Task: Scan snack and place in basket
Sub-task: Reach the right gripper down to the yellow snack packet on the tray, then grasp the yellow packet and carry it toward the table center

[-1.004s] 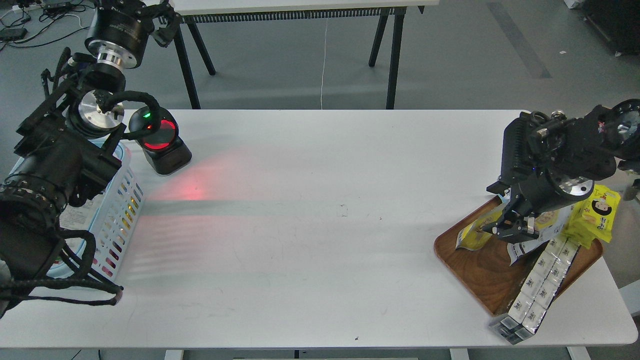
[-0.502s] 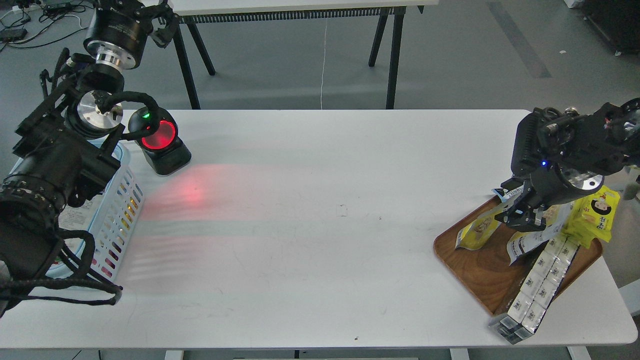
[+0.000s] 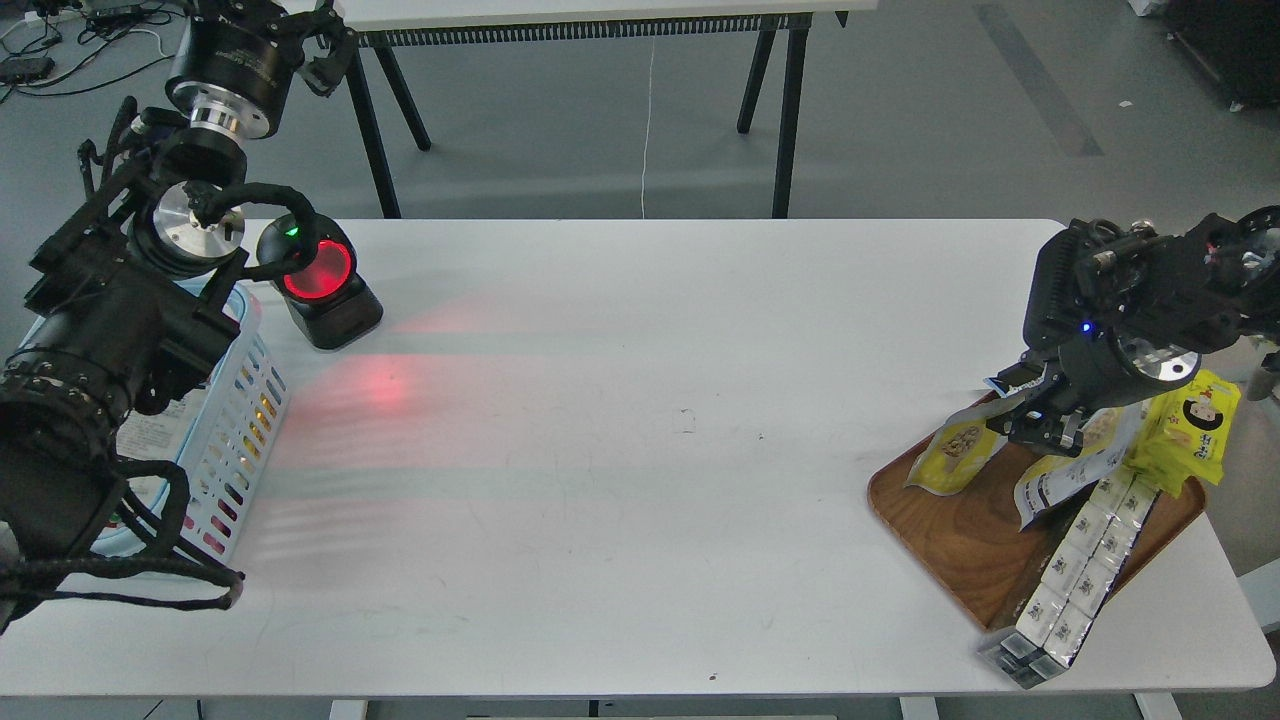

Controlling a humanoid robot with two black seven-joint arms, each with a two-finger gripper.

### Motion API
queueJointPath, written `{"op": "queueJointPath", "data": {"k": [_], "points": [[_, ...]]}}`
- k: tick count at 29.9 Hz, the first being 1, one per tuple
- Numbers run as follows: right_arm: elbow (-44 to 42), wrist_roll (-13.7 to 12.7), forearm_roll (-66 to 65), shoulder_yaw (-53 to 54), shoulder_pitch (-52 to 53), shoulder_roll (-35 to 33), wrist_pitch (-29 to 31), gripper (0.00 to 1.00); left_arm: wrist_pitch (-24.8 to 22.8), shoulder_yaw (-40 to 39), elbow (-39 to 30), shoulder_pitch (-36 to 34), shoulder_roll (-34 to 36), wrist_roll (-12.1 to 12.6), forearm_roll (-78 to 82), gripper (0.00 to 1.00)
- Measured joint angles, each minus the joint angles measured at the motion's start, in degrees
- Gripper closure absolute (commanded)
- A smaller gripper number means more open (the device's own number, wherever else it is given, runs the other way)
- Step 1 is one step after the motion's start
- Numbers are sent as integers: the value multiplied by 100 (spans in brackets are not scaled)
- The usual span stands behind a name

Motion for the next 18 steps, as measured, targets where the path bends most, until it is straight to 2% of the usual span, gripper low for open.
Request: {"op": "queueJointPath", "data": {"k": [6,18], "points": [[-21,0,0,3,-21,47,-6,98,0,-8,16,0,23,-32,-4,0],[316,0,66,252,262,-104,-17,100,0,-8,26,-14,87,-135,-27,0]]}}
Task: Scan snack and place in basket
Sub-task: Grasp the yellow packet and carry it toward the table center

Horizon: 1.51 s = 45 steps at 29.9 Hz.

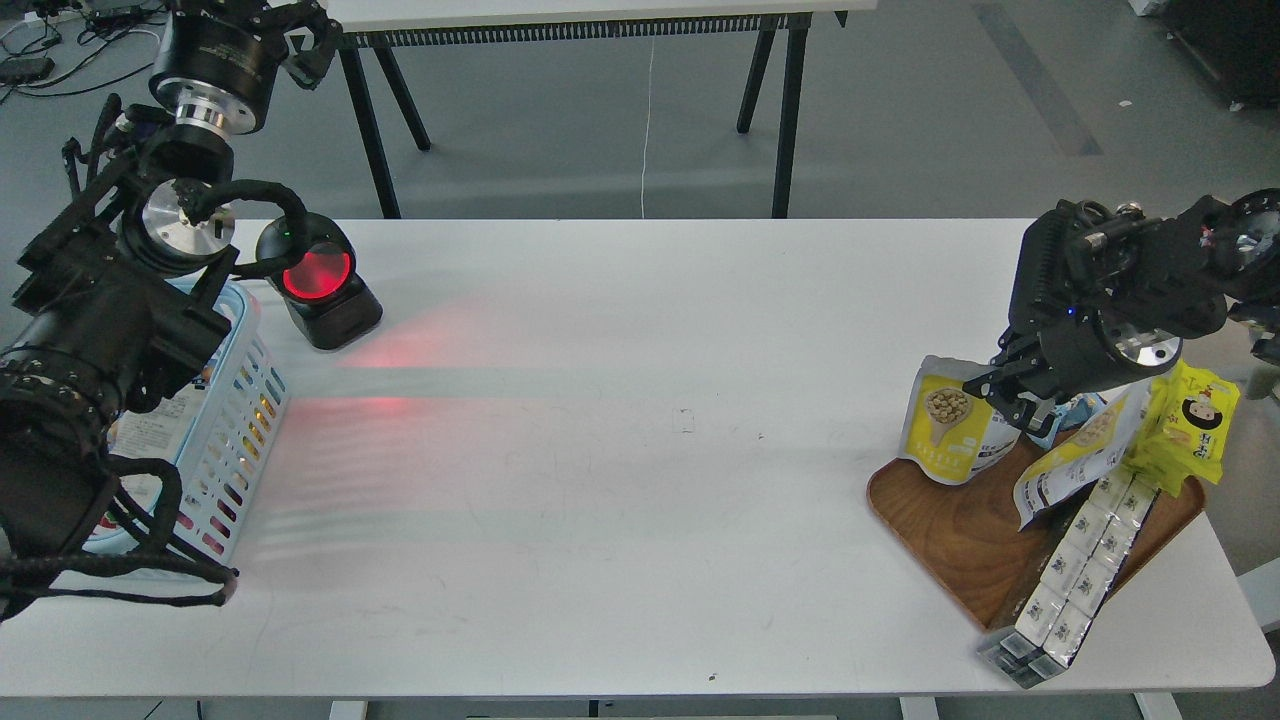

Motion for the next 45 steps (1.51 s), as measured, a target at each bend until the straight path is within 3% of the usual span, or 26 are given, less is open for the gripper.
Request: {"op": "queueJointPath", "data": {"k": [16,45], "points": [[288,0,158,1231,532,66,259,100,0,0,0,6,56,-4,-3,0],[76,0,466,2295,-341,2176,372,100,0,0,0,37,46,5,-8,0]]}}
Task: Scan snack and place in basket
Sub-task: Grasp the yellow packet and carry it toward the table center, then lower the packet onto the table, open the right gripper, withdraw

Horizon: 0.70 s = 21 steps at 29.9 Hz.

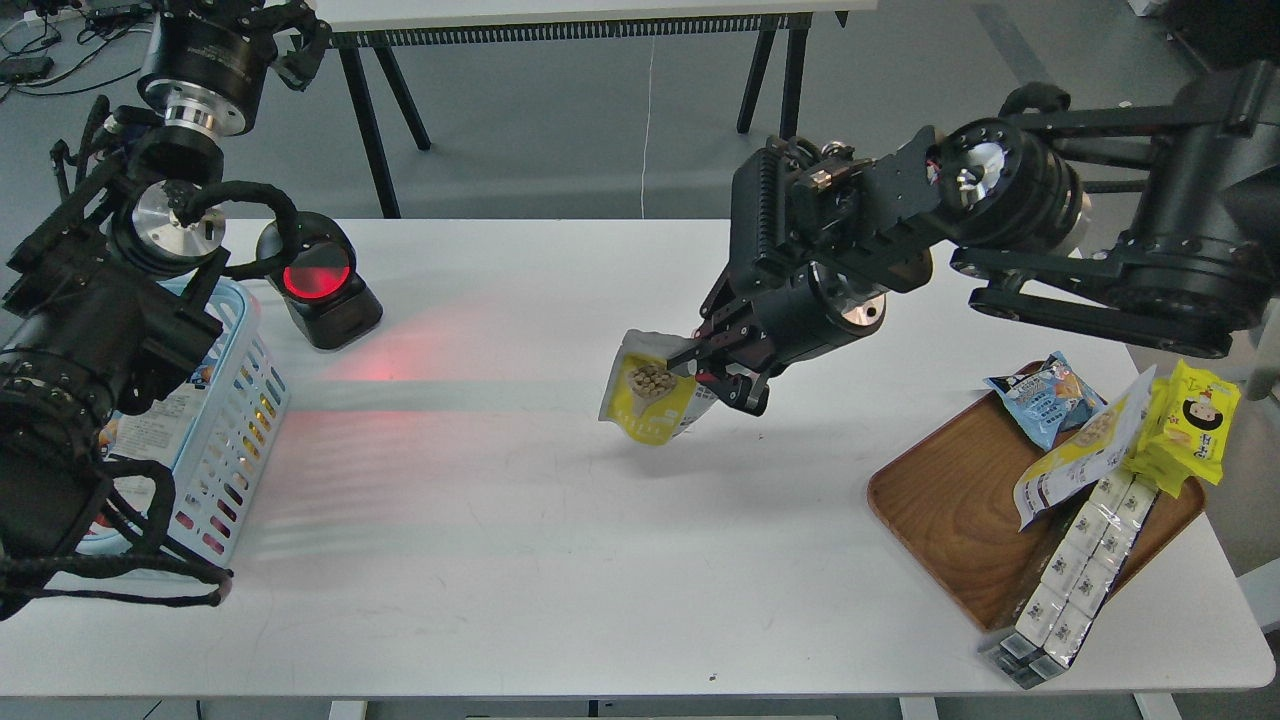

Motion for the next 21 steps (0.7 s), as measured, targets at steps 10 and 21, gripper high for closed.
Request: {"op": "queueJointPath", "data": {"k": [10,21], "points": [[-599,0,-26,-54,-170,820,0,99,0,0,-5,-14,-18,-5,-1,0],[-683,0,-82,-78,-351,917,8,99,0,0,-3,-23,21,-9,9,0]]}}
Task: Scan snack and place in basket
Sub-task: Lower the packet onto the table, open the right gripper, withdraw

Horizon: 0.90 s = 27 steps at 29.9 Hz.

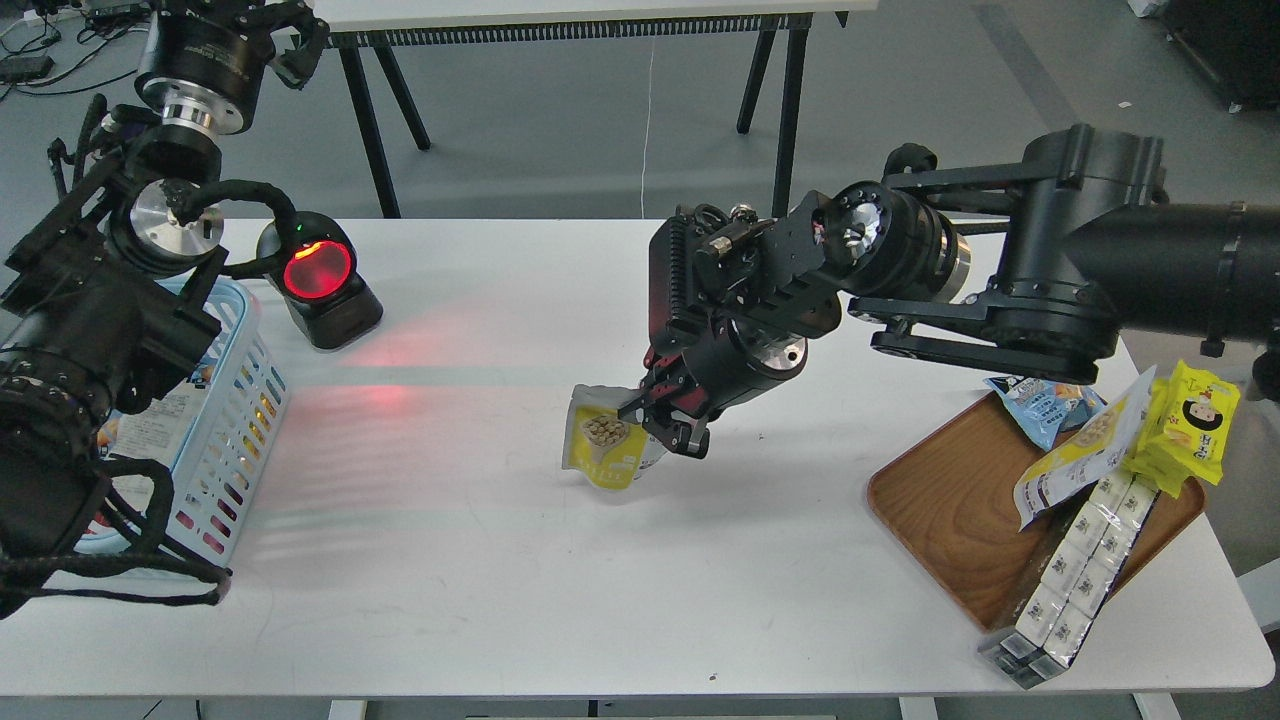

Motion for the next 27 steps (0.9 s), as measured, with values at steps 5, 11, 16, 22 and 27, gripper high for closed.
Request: {"op": "queueJointPath", "data": {"k": [5,11,16,22,27], "points": [[-4,0,-3,-7,-65,-50,0,99,0,0,0,0,8,0,0,0],[-4,0,-8,-9,-127,-61,0,95,0,0,1,31,15,0,0,0],[-1,0,-19,-52,-133,-61,0,93,0,0,1,33,15,1,0,0],[22,0,-3,-97,-115,-69,0,79,0,0,1,33,15,1,0,0],[42,0,46,-66,-24,-265,-5,68,0,0,1,22,15,8,0,0]]}}
